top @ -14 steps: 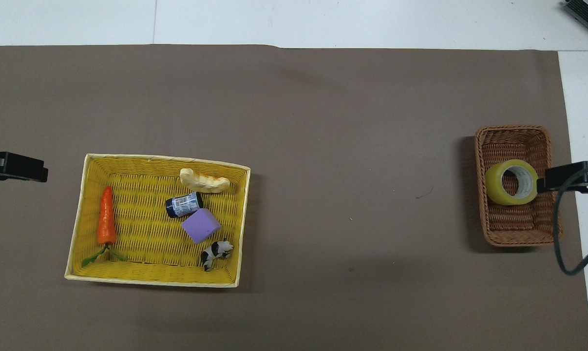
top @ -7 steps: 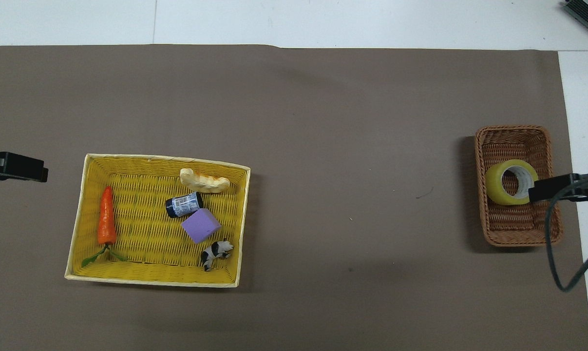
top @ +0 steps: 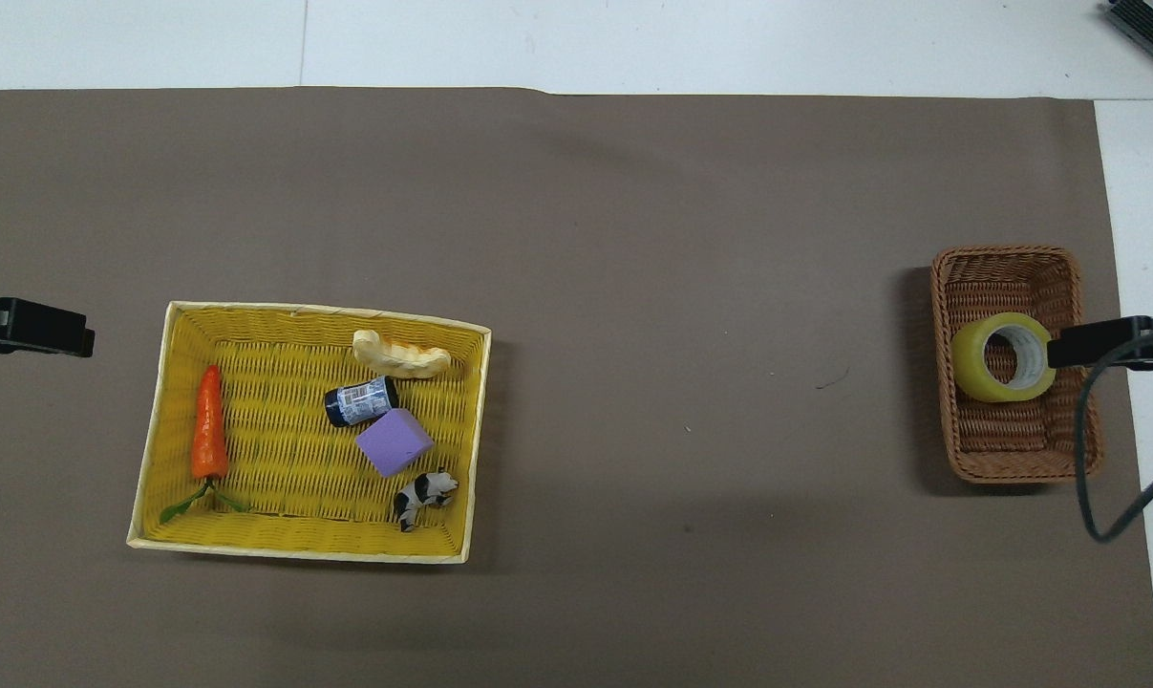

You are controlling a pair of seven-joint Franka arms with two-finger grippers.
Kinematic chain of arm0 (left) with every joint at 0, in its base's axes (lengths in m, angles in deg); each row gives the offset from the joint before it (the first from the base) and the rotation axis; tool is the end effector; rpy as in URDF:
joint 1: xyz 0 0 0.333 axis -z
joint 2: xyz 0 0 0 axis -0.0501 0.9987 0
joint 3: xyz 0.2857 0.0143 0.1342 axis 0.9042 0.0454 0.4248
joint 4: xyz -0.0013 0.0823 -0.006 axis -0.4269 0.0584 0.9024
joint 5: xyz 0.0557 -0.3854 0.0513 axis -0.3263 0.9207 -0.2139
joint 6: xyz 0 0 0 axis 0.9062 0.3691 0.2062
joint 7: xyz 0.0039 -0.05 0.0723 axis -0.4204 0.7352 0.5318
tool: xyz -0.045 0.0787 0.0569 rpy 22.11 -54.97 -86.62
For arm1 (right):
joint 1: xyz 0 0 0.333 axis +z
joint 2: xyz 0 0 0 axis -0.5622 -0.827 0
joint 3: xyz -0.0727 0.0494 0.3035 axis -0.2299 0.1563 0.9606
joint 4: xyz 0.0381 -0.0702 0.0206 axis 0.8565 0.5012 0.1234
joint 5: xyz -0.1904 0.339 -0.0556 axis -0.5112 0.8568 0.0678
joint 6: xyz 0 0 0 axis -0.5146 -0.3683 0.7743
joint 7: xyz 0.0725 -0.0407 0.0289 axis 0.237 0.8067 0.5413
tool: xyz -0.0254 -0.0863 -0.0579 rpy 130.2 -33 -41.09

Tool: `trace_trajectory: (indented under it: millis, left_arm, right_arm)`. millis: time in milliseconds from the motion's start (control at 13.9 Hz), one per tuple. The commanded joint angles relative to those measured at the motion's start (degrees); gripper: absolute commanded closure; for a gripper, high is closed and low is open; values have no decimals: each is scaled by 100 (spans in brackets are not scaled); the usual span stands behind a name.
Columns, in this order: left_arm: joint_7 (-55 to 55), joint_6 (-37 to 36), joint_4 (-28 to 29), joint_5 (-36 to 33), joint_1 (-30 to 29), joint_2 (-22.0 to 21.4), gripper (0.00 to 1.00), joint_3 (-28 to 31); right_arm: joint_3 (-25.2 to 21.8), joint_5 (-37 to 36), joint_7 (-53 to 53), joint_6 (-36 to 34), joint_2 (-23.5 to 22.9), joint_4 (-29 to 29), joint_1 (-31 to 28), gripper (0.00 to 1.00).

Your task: Move tape to another basket

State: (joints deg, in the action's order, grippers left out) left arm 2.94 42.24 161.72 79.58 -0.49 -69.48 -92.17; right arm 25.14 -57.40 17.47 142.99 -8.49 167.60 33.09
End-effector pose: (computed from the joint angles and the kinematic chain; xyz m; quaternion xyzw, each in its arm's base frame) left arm 0.5245 -0.0337 0.6491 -0.9988 0.0490 -0.0047 0.0055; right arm 0.5123 -0.0208 0.6463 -0.9996 0.0199 -0.0170 0.0064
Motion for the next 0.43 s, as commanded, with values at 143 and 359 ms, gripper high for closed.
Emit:
trace_trajectory:
  millis: [143, 359]
  left_arm:
    - [-50, -130, -115, 19, 11, 40, 0, 15]
    - [-59, -130, -115, 19, 11, 40, 0, 24]
  right_arm:
    - [34, -9, -40, -131, 61, 62, -29, 0]
    - [25, -17, -49, -113, 61, 62, -29, 0]
